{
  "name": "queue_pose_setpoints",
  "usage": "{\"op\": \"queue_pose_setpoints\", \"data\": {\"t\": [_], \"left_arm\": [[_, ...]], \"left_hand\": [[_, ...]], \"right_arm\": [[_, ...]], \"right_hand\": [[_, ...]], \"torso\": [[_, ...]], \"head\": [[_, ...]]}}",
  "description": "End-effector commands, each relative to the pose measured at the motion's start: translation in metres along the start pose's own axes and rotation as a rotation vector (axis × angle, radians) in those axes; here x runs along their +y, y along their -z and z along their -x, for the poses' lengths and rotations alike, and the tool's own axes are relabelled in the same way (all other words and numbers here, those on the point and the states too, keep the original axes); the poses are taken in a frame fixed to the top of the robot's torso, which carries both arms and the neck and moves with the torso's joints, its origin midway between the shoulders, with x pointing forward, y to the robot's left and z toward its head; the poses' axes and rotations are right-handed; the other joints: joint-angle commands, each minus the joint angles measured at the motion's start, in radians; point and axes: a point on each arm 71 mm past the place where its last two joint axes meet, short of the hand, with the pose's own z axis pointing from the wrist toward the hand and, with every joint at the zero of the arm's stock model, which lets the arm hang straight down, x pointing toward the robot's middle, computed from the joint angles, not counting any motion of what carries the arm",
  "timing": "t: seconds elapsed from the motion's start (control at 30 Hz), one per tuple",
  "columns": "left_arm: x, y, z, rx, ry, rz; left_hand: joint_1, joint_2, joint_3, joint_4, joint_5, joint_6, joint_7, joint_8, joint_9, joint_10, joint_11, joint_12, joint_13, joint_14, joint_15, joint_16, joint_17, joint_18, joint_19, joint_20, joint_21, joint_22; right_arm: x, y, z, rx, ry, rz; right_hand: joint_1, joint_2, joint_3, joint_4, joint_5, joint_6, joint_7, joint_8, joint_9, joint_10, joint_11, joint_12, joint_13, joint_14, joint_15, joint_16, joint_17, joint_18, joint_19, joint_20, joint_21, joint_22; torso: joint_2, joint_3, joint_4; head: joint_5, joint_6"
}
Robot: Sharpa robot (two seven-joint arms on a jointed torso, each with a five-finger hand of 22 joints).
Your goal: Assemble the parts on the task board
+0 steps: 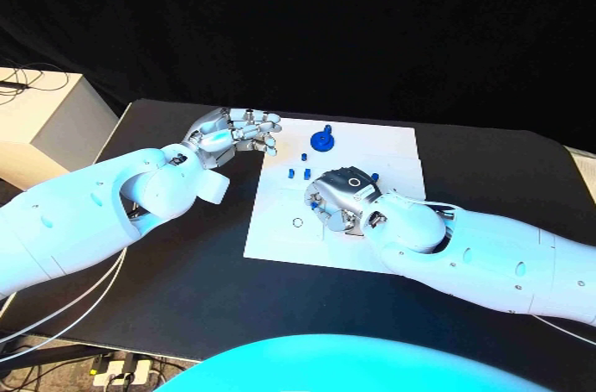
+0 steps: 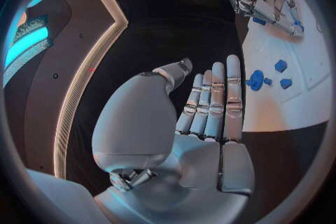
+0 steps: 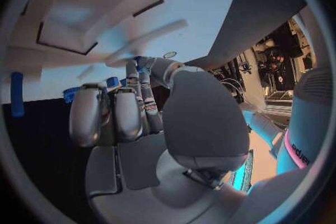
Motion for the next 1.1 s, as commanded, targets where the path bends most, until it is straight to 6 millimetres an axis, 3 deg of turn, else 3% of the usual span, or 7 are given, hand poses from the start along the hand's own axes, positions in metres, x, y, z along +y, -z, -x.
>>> {"op": "queue_pose_setpoints", "data": {"t": [0.03, 0.2, 0.3, 0.37, 0.43, 0.9, 1.1], "left_arm": [[0.0, -0.001, -0.002, 0.019, 0.006, -0.006], [0.0, -0.001, -0.002, 0.019, 0.006, -0.006], [0.0, -0.001, -0.002, 0.018, 0.006, -0.006], [0.0, -0.001, -0.002, 0.016, 0.006, -0.007], [0.0, -0.001, -0.002, 0.013, 0.005, -0.008], [0.0, -0.001, -0.001, 0.011, 0.006, -0.009], [0.001, -0.002, 0.0, 0.008, 0.006, -0.007]], "left_hand": [[-0.001, 0.007, 0.001, -0.001, 0.001, -0.008, 0.009, 0.003, -0.001, -0.002, 0.003, 0.0, -0.001, 0.006, 0.003, -0.006, 0.001, 0.009, 0.002, 0.0, -0.002, 0.001], [-0.001, 0.007, 0.001, -0.001, 0.001, -0.008, 0.009, 0.003, -0.001, -0.002, 0.003, 0.0, -0.001, 0.006, 0.003, -0.006, 0.001, 0.009, 0.002, 0.0, -0.002, 0.001], [-0.001, 0.007, 0.001, -0.001, 0.001, -0.008, 0.009, 0.003, -0.001, -0.002, 0.003, 0.0, -0.001, 0.006, 0.003, -0.006, 0.001, 0.009, 0.002, 0.0, -0.002, 0.001], [-0.002, 0.009, 0.001, 0.0, 0.001, -0.008, 0.009, 0.004, -0.002, -0.002, 0.003, 0.001, -0.002, 0.007, 0.003, -0.008, 0.002, 0.01, 0.002, 0.0, -0.003, 0.001], [-0.002, 0.009, 0.001, 0.0, 0.001, -0.008, 0.009, 0.004, -0.002, -0.002, 0.003, 0.001, -0.002, 0.007, 0.003, -0.008, 0.002, 0.01, 0.002, 0.0, -0.003, 0.001], [-0.001, 0.01, 0.003, -0.001, 0.001, -0.008, 0.009, 0.005, -0.002, -0.002, 0.003, 0.001, -0.002, 0.007, 0.003, -0.008, 0.002, 0.01, 0.002, 0.0, -0.003, 0.001], [-0.001, 0.01, 0.003, -0.001, 0.001, -0.008, 0.009, 0.005, -0.002, -0.002, 0.003, 0.001, -0.002, 0.007, 0.003, -0.008, 0.002, 0.01, 0.002, 0.0, -0.003, 0.001]], "right_arm": [[0.001, 0.003, -0.007, 0.039, 0.005, 0.011], [-0.001, 0.004, -0.007, 0.034, 0.001, 0.002], [-0.003, 0.005, -0.007, 0.028, -0.001, -0.008], [-0.004, 0.005, -0.007, 0.024, -0.002, -0.013], [-0.005, 0.005, -0.006, 0.021, -0.003, -0.018], [-0.01, 0.014, 0.001, -0.042, -0.045, -0.039], [-0.027, 0.024, 0.017, -0.008, -0.111, -0.088]], "right_hand": [[-0.005, -0.028, -0.014, 0.006, -0.015, -0.043, 0.008, -0.032, -0.017, -0.089, 0.018, -0.004, -0.007, 0.027, 0.015, -0.005, -0.023, 0.005, -0.036, 0.013, -0.064, -0.065], [0.004, -0.033, -0.05, 0.01, -0.016, -0.083, 0.015, -0.06, -0.029, -0.143, 0.026, 0.002, -0.007, 0.011, 0.022, -0.022, -0.059, 0.019, -0.067, 0.021, -0.128, -0.127], [0.019, -0.026, -0.104, 0.019, -0.017, -0.109, 0.019, -0.082, -0.041, -0.183, 0.031, 0.007, -0.006, 0.0, 0.027, -0.03, -0.083, 0.027, -0.081, 0.026, -0.167, -0.161], [0.038, -0.015, -0.167, 0.035, -0.037, -0.138, 0.006, -0.103, -0.054, -0.207, 0.034, 0.014, -0.005, -0.005, 0.03, -0.032, -0.098, 0.03, -0.086, 0.028, -0.188, -0.177], [0.05, -0.009, -0.195, 0.045, -0.04, -0.139, 0.011, -0.106, -0.058, -0.213, 0.035, 0.02, -0.005, -0.007, 0.03, -0.031, -0.103, 0.03, -0.085, 0.03, -0.194, -0.181], [0.07, 0.0, -0.236, 0.07, -0.042, -0.138, 0.008, -0.112, -0.068, -0.21, 0.032, 0.038, -0.003, -0.004, 0.028, -0.021, -0.103, 0.029, -0.077, 0.029, -0.192, -0.174], [0.079, 0.001, -0.239, 0.091, -0.041, -0.137, 0.012, -0.116, -0.075, -0.183, 0.025, 0.061, -0.002, 0.01, 0.022, 0.003, -0.077, 0.019, -0.049, 0.023, -0.149, -0.129]], "torso": [[-0.001, 0.0001, -0.0009], [-0.002, 0.0004, -0.0003], [-0.001, 0.0002, -0.0002], [-0.001, 0.0007, 0.0], [-0.001, 0.0007, 0.0], [-0.002, 0.0011, -0.0005], [-0.003, 0.0004, -0.0016]], "head": [[0.0, 0.0], [0.001, 0.0], [-0.002, 0.001], [-0.002, 0.002], [-0.002, 0.002], [-0.007, 0.012], [-0.018, 0.024]]}}
